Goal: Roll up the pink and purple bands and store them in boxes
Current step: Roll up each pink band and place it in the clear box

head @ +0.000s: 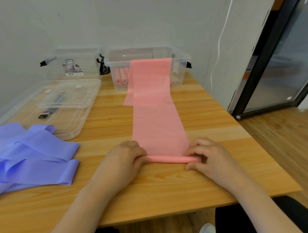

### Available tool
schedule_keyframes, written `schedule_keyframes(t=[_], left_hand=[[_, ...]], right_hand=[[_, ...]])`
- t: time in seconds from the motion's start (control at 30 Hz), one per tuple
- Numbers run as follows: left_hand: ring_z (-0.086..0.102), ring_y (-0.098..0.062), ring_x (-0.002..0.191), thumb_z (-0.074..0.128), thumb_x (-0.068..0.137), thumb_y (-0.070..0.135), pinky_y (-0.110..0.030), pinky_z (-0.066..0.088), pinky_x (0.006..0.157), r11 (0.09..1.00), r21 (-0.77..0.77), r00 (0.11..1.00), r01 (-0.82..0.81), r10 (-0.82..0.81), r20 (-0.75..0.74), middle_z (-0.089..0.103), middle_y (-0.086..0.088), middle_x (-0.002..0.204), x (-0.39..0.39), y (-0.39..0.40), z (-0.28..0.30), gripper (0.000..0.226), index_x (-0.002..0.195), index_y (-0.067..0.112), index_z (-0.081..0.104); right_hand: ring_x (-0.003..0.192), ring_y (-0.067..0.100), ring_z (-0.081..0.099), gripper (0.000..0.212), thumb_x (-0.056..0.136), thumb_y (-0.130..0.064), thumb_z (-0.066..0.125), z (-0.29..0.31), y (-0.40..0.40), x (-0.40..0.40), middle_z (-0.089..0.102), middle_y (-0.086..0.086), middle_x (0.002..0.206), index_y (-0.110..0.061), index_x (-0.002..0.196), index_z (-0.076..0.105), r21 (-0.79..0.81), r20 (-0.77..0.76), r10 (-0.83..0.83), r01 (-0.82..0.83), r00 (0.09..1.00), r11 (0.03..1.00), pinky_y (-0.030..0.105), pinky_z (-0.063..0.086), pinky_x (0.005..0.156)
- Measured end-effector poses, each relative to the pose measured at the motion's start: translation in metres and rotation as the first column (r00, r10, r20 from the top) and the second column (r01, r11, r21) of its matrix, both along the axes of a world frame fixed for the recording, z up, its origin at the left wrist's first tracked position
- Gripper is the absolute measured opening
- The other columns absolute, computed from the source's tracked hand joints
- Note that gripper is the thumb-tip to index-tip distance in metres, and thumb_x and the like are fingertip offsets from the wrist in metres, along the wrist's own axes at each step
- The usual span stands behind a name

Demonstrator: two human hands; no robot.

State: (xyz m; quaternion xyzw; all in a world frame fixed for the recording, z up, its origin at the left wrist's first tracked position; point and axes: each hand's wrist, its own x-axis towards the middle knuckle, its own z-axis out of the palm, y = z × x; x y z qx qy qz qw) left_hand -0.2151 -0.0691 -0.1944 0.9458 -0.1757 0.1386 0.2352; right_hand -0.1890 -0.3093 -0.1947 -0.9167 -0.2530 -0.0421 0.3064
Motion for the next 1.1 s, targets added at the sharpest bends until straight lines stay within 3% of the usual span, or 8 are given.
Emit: schedule_keyframes(t=[0.1, 0.2, 0.33, 0.53, 0.67, 0.87, 1.0, 1.1], left_hand=[[0.055, -0.012, 0.082, 0.056, 0.088, 0.032, -0.023, 0.041, 0.073, 0.999, -0.021, 1.000, -0.028, 0.028, 0.014, 0.062, 0.007, 0.087, -0.0002, 0.0009, 0.0002, 0.017, 0.094, 0.020, 0.067], [0.049, -0.010, 0.077, 0.072, 0.076, 0.032, -0.018, 0.036, 0.067, 1.000, -0.007, 1.000, -0.004, 0.004, 0.004, 0.058, 0.009, 0.082, 0.0004, 0.0009, -0.0003, 0.020, 0.090, 0.020, 0.066], [0.057, -0.018, 0.076, 0.055, 0.077, 0.035, -0.031, 0.046, 0.067, 1.000, 0.021, 1.000, -0.013, 0.014, -0.012, 0.063, 0.003, 0.078, 0.0012, 0.0010, -0.0015, 0.024, 0.081, 0.016, 0.070], [0.048, -0.007, 0.082, 0.070, 0.080, 0.028, -0.019, 0.036, 0.075, 0.998, -0.054, 1.000, -0.026, 0.026, 0.004, 0.053, 0.009, 0.088, 0.0000, 0.0000, -0.0019, 0.018, 0.095, 0.020, 0.068], [0.044, 0.000, 0.068, 0.069, 0.080, 0.024, -0.010, 0.036, 0.066, 0.997, -0.048, 0.998, -0.058, 0.058, 0.004, 0.048, 0.016, 0.074, 0.0005, 0.0008, -0.0014, 0.014, 0.090, 0.021, 0.059], [0.052, -0.010, 0.080, 0.066, 0.082, 0.025, -0.019, 0.039, 0.071, 0.999, -0.039, 0.998, -0.037, 0.039, 0.046, 0.061, 0.008, 0.084, 0.0015, 0.0017, -0.0028, 0.007, 0.084, 0.019, 0.069], [0.054, -0.013, 0.083, 0.069, 0.080, 0.028, -0.025, 0.043, 0.075, 0.999, -0.021, 0.998, -0.049, 0.050, 0.027, 0.064, 0.003, 0.088, 0.0014, 0.0017, -0.0030, 0.017, 0.091, 0.016, 0.072], [0.059, -0.019, 0.080, 0.066, 0.083, 0.024, -0.026, 0.042, 0.071, 0.997, -0.015, 0.997, -0.069, 0.070, 0.036, 0.067, -0.001, 0.083, 0.0008, 0.0014, -0.0022, 0.013, 0.088, 0.013, 0.072]], right_hand=[[0.085, -0.002, 0.052, 0.017, 0.075, -0.017, 0.073, 0.0014, 0.0018, -0.0007, 0.060, -0.017, 0.084, -0.029, 0.084, 0.066, 0.030, 0.007, -0.035, 0.035, 0.999, 0.999, 0.012, 0.038, 0.077], [0.080, 0.000, 0.052, 0.025, 0.079, -0.017, 0.069, -0.0017, 0.0020, 0.0006, 0.059, -0.016, 0.081, -0.037, 0.075, 0.054, 0.075, 0.035, -0.069, 0.066, 0.997, 0.995, 0.014, 0.038, 0.071], [0.090, -0.001, 0.048, 0.012, 0.072, -0.022, 0.075, -0.0019, 0.0022, 0.0011, 0.053, -0.022, 0.086, -0.025, 0.080, 0.068, 0.018, 0.062, -0.032, 0.031, 0.998, 0.999, 0.024, 0.037, 0.084], [0.088, 0.007, 0.053, 0.012, 0.080, -0.015, 0.068, -0.0047, 0.0036, 0.0040, 0.059, -0.019, 0.084, -0.019, 0.091, 0.071, 0.035, 0.098, -0.070, 0.066, 0.993, 0.997, 0.029, 0.041, 0.085], [0.090, 0.006, 0.051, 0.015, 0.077, -0.023, 0.071, -0.0040, 0.0028, 0.0029, 0.059, -0.016, 0.089, -0.029, 0.088, 0.063, 0.063, 0.048, -0.085, 0.082, 0.995, 0.995, 0.026, 0.039, 0.084], [0.084, 0.001, 0.050, 0.009, 0.080, -0.015, 0.069, -0.0054, 0.0032, 0.0051, 0.051, -0.029, 0.079, -0.017, 0.087, 0.072, 0.020, 0.123, -0.035, 0.032, 0.992, 0.999, 0.031, 0.041, 0.083], [0.092, 0.002, 0.051, 0.017, 0.087, -0.014, 0.060, -0.0048, 0.0038, 0.0054, 0.057, -0.023, 0.089, -0.018, 0.099, 0.071, 0.029, 0.074, -0.039, 0.037, 0.996, 0.999, 0.019, 0.038, 0.086], [0.110, -0.006, 0.042, 0.030, 0.093, -0.020, 0.051, -0.0039, 0.0056, 0.0021, 0.050, -0.019, 0.117, -0.025, 0.122, 0.056, 0.086, -0.034, -0.072, 0.075, 0.997, 0.994, -0.003, 0.025, 0.089]])
